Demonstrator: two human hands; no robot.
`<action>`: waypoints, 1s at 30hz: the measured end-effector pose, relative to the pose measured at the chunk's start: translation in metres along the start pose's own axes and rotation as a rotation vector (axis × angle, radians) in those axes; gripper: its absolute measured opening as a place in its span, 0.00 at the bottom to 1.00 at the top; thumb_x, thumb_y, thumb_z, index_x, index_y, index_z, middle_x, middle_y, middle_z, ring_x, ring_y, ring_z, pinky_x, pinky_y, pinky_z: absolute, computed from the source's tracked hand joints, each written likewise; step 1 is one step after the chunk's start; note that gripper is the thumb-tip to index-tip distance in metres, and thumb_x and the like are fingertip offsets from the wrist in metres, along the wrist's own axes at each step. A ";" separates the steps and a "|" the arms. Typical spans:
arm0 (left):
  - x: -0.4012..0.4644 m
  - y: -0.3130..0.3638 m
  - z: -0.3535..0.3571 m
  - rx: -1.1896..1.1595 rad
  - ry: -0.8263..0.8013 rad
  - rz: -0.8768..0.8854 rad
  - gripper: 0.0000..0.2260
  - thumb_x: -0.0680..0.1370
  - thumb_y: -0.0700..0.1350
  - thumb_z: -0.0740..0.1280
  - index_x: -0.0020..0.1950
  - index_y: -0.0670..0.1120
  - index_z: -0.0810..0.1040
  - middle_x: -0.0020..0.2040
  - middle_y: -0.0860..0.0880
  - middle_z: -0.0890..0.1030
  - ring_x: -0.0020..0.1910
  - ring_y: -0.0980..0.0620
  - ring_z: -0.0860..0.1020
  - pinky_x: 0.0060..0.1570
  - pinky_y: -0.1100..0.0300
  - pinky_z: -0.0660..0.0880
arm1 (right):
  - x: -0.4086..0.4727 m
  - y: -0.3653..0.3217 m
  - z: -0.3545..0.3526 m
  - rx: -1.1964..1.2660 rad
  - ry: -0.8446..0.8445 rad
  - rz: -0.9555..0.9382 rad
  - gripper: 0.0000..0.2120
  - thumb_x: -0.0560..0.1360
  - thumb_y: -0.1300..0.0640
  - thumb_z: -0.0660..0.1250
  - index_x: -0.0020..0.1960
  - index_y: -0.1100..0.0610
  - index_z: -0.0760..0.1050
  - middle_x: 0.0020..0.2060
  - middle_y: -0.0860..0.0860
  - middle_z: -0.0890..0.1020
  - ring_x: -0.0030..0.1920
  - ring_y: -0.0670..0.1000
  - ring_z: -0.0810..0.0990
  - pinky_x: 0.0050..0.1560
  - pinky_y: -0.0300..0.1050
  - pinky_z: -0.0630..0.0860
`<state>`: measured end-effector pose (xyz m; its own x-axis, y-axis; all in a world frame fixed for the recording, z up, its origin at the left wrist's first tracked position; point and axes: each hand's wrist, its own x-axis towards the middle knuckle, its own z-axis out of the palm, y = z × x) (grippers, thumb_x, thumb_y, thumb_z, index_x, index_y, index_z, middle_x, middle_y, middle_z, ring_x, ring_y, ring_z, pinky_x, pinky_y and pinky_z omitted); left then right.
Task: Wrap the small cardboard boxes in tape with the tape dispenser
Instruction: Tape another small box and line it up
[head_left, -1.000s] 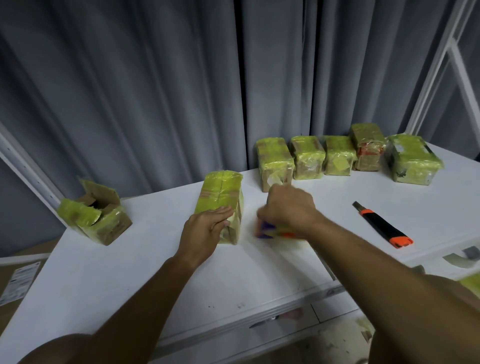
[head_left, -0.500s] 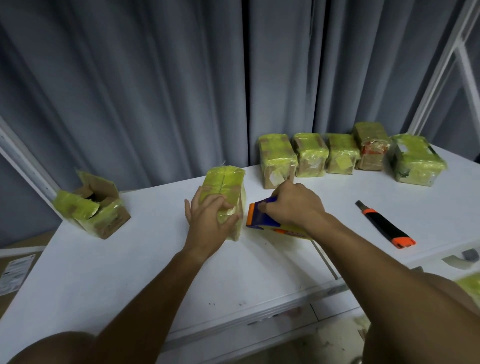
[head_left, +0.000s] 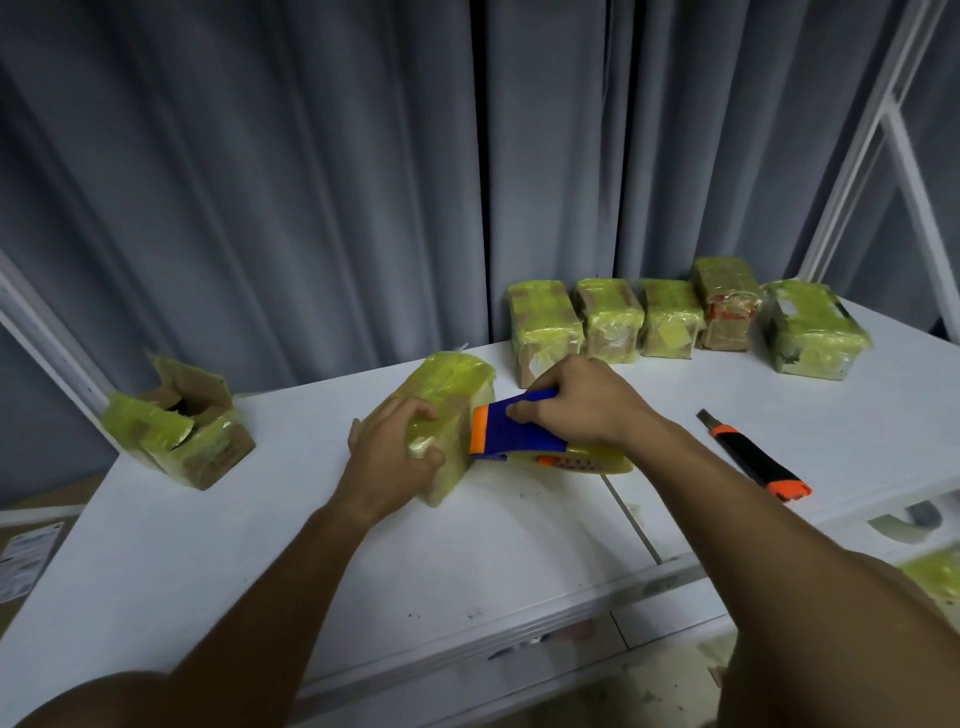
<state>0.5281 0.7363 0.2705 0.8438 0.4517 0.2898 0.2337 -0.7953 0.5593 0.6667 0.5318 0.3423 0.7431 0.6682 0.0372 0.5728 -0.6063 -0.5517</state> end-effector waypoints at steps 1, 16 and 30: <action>0.000 -0.003 -0.005 0.026 -0.016 -0.010 0.17 0.72 0.45 0.70 0.58 0.57 0.73 0.62 0.56 0.74 0.65 0.51 0.71 0.73 0.40 0.52 | -0.002 0.002 -0.004 0.016 -0.007 -0.020 0.14 0.73 0.41 0.71 0.47 0.51 0.85 0.40 0.46 0.85 0.43 0.48 0.82 0.42 0.46 0.78; -0.019 0.000 0.007 0.279 -0.071 0.136 0.36 0.77 0.43 0.65 0.79 0.61 0.50 0.73 0.55 0.63 0.72 0.51 0.57 0.69 0.53 0.65 | -0.021 0.006 -0.017 0.245 -0.089 -0.095 0.12 0.77 0.46 0.72 0.54 0.52 0.85 0.45 0.44 0.86 0.44 0.45 0.83 0.39 0.37 0.77; -0.014 0.003 0.015 0.106 0.069 0.220 0.15 0.71 0.61 0.67 0.52 0.55 0.71 0.52 0.55 0.69 0.50 0.62 0.60 0.65 0.40 0.67 | -0.022 0.021 -0.035 0.390 -0.098 -0.108 0.09 0.76 0.48 0.73 0.52 0.52 0.86 0.43 0.44 0.88 0.45 0.46 0.86 0.44 0.42 0.82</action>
<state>0.5245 0.7214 0.2564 0.8456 0.2869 0.4502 0.1004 -0.9138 0.3936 0.6744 0.4896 0.3588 0.6386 0.7684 0.0425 0.4576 -0.3348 -0.8237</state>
